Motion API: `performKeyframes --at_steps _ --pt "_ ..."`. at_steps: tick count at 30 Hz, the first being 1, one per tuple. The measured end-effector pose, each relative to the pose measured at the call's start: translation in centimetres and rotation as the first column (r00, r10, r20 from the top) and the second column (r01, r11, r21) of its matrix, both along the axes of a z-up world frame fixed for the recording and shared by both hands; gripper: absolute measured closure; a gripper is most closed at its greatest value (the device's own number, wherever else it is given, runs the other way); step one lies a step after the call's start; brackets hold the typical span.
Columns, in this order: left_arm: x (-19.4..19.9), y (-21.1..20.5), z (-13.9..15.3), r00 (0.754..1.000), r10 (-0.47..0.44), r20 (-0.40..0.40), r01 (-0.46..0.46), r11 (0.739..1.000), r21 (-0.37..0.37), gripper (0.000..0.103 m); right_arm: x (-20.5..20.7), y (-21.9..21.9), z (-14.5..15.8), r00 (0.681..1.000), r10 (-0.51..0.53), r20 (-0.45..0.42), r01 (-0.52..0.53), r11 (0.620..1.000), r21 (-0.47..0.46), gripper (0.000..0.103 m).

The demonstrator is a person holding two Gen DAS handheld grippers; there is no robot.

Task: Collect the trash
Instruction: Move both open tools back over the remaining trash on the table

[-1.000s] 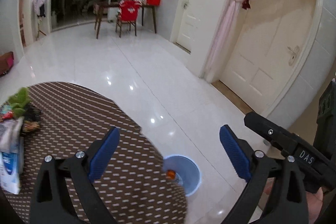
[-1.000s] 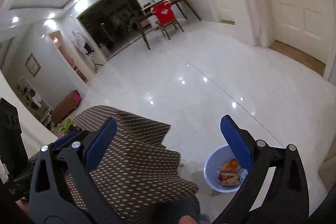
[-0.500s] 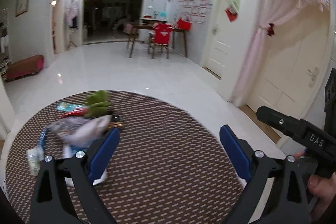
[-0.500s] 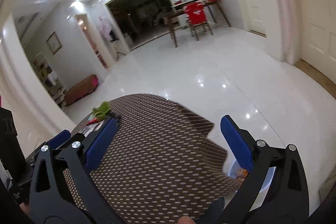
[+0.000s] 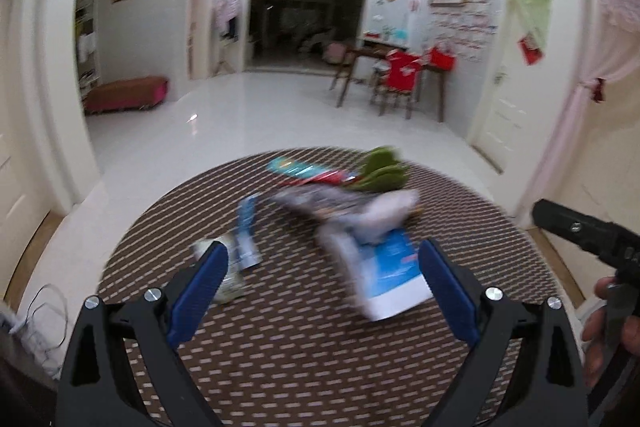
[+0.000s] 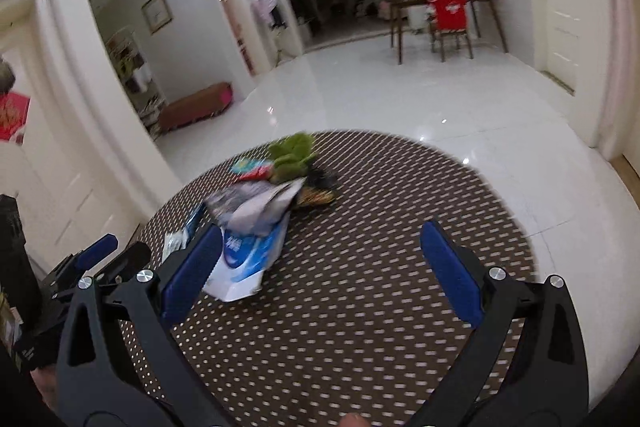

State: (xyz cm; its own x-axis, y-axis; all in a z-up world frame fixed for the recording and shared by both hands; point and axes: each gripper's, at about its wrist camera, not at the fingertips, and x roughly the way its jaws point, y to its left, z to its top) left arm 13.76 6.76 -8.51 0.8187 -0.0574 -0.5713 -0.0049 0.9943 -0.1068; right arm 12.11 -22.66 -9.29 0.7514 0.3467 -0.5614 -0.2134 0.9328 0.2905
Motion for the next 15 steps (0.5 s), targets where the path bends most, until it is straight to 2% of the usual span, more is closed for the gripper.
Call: performKeyframes --at_steps 4,10,12,15 --pt "1.2 3.8 -3.0 0.993 0.078 -0.086 -0.076 0.997 0.028 0.009 1.4 2.8 -1.5 0.997 0.044 -0.058 -0.046 0.999 -0.029 0.006" --pt "3.6 6.9 -6.5 0.973 0.128 -0.194 -0.124 0.992 0.033 0.010 2.1 5.4 -2.5 0.992 0.086 -0.087 -0.091 0.995 -0.046 0.006" --pt "4.7 7.7 -7.1 0.967 0.106 -0.234 -0.112 0.994 -0.015 0.018 2.4 6.2 -2.7 0.991 0.093 -0.095 -0.098 0.994 -0.051 0.006" --pt "6.0 8.1 -7.4 0.959 0.096 -0.266 -0.100 0.995 -0.001 0.037 2.8 7.2 -3.0 0.988 0.107 -0.107 -0.113 0.992 -0.051 0.006"
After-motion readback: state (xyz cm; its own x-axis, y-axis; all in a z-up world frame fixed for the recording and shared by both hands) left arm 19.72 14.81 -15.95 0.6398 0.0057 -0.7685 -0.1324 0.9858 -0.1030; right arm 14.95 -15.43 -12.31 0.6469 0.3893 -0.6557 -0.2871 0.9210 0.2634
